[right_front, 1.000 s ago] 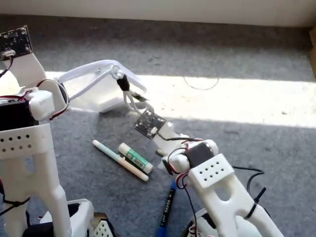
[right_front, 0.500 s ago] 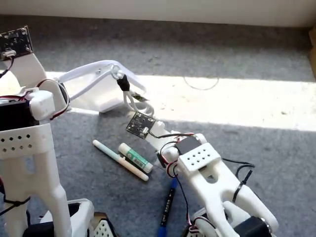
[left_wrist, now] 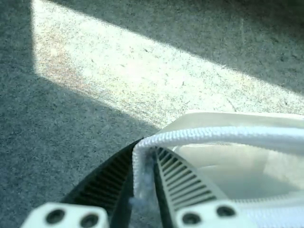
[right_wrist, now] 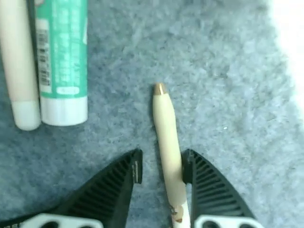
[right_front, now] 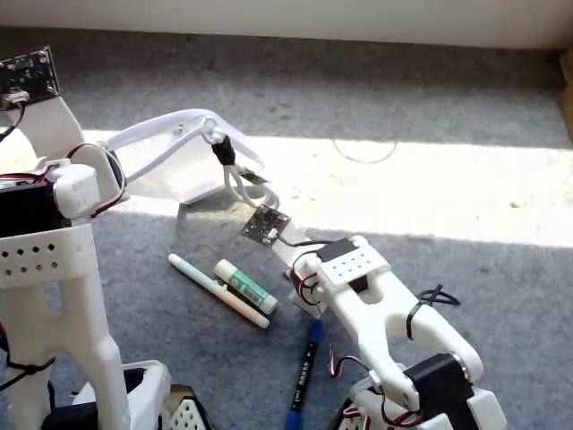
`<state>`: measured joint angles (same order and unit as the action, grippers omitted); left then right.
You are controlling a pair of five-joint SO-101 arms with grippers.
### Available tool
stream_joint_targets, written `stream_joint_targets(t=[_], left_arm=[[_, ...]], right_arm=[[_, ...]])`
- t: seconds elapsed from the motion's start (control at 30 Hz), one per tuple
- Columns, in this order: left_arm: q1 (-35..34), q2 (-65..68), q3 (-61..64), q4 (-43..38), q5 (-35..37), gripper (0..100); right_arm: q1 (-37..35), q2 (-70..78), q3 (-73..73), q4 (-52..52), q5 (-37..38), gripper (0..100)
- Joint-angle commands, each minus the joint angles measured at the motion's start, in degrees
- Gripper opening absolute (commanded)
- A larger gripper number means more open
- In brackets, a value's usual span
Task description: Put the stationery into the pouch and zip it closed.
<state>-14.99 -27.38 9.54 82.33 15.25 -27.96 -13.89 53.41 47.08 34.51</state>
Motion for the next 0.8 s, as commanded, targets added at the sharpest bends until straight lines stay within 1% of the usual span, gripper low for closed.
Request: stream_joint_targets(t=[0.0, 0.2, 0.33, 0.4, 0.53, 0.63, 0.77], left_arm=[[-0.04, -0.13, 0.66, -0.44, 0.26, 1], [-0.04, -0.13, 0.66, -0.35, 0.26, 1], [-0.04, -0.13, 0.66, -0.44, 0.26, 1], [-0.04, -0.13, 0.66, -0.53, 0.18, 1], [-0.04, -0.13, 0.66, -0.53, 0.18, 1], [-0.04, -0.13, 0.66, -0.53, 0.18, 1], [0.04, -0.13, 0.57, -0.53, 0.18, 1]], right_arm=[[0.13, 1.45, -0.92, -3.21, 0.62, 14.2], [-0.84, 4.53, -0.92, -3.56, 0.44, 13.2], [-1.10, 4.35, -0.92, -3.56, 0.53, 0.0], [-0.92, 3.65, -0.92, -3.47, 0.53, 1.3], [-0.57, -0.31, -0.57, -2.42, 0.53, 0.4], [1.27, -4.70, -0.84, 2.42, 0.53, 0.5], [4.35, -10.33, -0.48, 4.09, 0.53, 0.5]])
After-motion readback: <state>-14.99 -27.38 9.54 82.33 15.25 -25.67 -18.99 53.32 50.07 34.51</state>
